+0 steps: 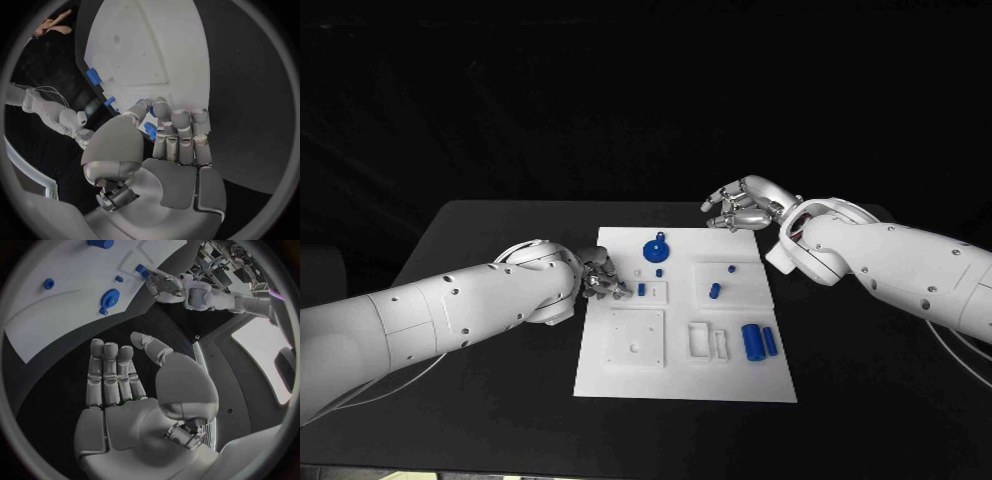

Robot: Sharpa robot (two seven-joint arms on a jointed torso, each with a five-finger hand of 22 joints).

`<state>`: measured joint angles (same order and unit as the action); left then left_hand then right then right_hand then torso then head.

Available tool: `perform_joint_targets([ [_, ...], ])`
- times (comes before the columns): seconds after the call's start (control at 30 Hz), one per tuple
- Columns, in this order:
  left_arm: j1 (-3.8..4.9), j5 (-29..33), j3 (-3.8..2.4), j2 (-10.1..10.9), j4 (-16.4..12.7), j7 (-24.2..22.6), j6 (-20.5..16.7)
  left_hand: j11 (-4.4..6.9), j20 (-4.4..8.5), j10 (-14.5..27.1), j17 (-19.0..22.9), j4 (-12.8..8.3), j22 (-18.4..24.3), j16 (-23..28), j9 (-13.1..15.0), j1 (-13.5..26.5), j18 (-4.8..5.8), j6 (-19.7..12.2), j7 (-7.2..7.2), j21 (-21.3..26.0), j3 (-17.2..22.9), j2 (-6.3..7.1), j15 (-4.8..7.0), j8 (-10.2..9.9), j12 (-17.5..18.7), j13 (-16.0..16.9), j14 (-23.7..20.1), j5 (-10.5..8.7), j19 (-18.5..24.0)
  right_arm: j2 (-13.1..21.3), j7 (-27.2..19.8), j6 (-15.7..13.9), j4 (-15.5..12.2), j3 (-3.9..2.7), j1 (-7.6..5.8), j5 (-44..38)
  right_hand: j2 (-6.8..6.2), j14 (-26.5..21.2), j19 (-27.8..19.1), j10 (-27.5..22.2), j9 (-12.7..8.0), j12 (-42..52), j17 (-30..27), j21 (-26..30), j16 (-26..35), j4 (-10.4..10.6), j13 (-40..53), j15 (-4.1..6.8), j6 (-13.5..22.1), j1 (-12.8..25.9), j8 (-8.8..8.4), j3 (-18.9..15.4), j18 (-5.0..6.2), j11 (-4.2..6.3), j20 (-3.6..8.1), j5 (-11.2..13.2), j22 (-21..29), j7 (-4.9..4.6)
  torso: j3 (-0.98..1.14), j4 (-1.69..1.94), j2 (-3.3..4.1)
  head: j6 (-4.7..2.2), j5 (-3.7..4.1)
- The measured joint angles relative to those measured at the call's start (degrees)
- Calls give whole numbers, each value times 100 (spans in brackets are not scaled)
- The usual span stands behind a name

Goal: Assemble the parts on the task board

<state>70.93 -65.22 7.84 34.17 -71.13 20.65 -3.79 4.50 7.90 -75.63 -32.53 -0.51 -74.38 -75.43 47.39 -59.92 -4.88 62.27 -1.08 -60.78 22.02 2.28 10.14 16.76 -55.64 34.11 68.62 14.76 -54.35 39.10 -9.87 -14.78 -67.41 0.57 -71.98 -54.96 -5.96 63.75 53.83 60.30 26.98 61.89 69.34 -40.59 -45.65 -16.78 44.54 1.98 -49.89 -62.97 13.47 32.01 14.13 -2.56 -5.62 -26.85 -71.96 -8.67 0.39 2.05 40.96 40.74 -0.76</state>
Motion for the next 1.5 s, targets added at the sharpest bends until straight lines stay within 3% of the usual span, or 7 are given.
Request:
perform_joint_targets([
  [0.6,0,188,1,68,-16,-138,6,-72,-1,9,0,-523,-54,0,-81,643,89,-60,-61,0,-30,-657,-41,-195,0,28,-40,515,0,-3,2,21,11,0,5,0,-23,0,0,0,-5,0,0,0,0,0,0,0,-1,23,0,0,0,0,0,0,-4,1,-1,1,-2,2,12],
  [0.67,1,207,0,77,-20,-159,6,-92,-1,-7,10,-541,-51,0,-80,658,88,-98,-71,59,334,-672,-52,-257,0,28,-50,-57,-1,-3,2,24,11,0,5,0,-23,0,0,0,-5,0,0,0,0,0,0,0,-1,23,0,0,0,0,0,0,-4,2,-3,2,-2,2,16],
  [0.7,2,222,-2,82,-25,-177,5,-111,-1,-11,10,-235,-44,0,-81,565,89,-111,-84,77,712,-578,-60,-275,0,28,-58,-648,0,-2,3,26,11,0,6,0,-23,0,0,0,-5,0,0,0,0,0,0,0,-2,23,0,0,0,0,0,0,-4,2,-4,2,-2,2,18],
  [0.77,2,239,-2,92,-29,-204,-2,-113,-1,-11,17,367,-41,0,-81,411,92,-135,-108,77,1316,-381,-93,-285,0,28,-31,-1112,-66,-1,3,28,9,0,6,0,-23,0,0,0,-4,0,0,0,0,0,0,0,-2,23,0,0,0,0,0,0,-4,2,-4,1,-2,3,20],
  [1.07,-17,510,12,190,-12,-482,-73,-123,18,1,16,461,-57,0,-181,599,93,-271,-208,44,1565,-336,-111,-277,0,34,-29,-1172,-85,7,4,35,-48,0,10,-6,-23,0,0,0,-4,0,0,0,0,0,0,0,-9,23,0,0,0,0,0,0,-3,9,-4,2,-2,-19,17],
  [1.2,-25,726,18,226,17,-687,-103,-132,19,10,16,-437,-56,0,-140,730,93,-342,-216,44,2477,-388,-113,-276,0,44,-27,-1194,-86,13,5,38,-77,1,14,-15,-23,0,0,0,-4,0,0,0,0,0,0,0,-9,23,0,0,0,0,0,0,-3,9,-3,1,-2,-41,4],
  [1.5,-33,1026,19,266,40,-963,-108,-132,18,9,7,-578,-56,0,-53,846,94,-319,-220,44,2618,-401,-119,-216,0,64,-24,-1217,-85,24,5,46,-123,1,19,-36,-23,0,0,0,-4,0,0,0,0,0,-5,0,-9,23,0,0,0,0,0,0,-3,9,-2,0,-1,-70,-21],
])
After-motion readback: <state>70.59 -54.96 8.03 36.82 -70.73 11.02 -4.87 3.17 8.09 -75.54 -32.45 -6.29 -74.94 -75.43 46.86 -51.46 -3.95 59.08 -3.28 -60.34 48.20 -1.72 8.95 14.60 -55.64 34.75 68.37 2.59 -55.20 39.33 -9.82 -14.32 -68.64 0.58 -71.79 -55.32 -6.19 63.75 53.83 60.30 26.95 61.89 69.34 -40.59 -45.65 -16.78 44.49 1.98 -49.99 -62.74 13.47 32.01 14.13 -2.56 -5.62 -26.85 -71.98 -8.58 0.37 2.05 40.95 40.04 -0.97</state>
